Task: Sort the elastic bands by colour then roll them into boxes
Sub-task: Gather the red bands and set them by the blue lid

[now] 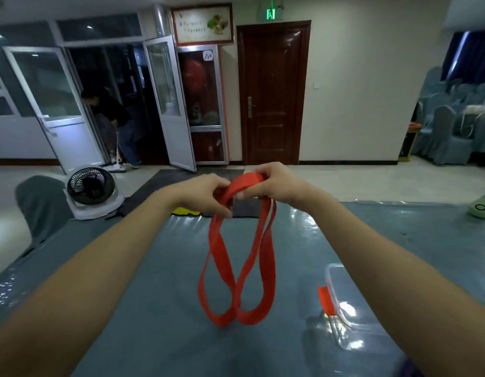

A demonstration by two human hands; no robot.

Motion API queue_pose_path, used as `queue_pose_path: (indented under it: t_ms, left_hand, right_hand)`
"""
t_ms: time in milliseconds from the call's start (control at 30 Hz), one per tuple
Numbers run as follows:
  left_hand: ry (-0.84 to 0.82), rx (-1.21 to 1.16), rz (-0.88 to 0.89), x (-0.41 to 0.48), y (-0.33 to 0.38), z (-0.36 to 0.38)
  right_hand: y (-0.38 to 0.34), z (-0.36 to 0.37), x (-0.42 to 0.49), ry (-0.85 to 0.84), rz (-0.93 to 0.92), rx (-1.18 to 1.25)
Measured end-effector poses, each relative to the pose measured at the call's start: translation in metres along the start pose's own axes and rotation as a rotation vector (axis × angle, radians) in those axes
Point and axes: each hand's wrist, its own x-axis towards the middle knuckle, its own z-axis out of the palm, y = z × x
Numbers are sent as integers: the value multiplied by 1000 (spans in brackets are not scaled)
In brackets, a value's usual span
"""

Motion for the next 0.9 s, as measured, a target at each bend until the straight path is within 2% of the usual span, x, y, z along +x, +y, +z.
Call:
queue_pose_path:
  t_ms: [67,133,200,233,333,467,567,733,900]
  left_hand:
    - [74,-290,-6,-3,-10,8]
    - [226,-463,-2,-3,-8,1]
    - [265,-458,4,2,6,-7]
    - [260,-398,24,5,15,-10]
    - [310,-397,48,17,38,-18]
    - [357,-332,70,32,64,-26]
    - [399,-426,75,40,85,-25]
    - [485,-453,103,54,129,-17]
    - [547,-524,132,62,189,-3]
  right_hand:
    - [-2,-5,-1,-33,-32,-182]
    - [0,-12,-6,-136,41,-246]
    - [5,-18,-14,-262,136,-236]
    - [7,-20,-16,-258,124,-234]
    - [14,-21,-20,-46,36,-105]
    - [17,-37,-28,2,23,-241]
    - [19,-56,-34,131,11,-170]
    - [40,-62,-57,154,-2,-135]
    - [64,-83,-86,132,-1,139]
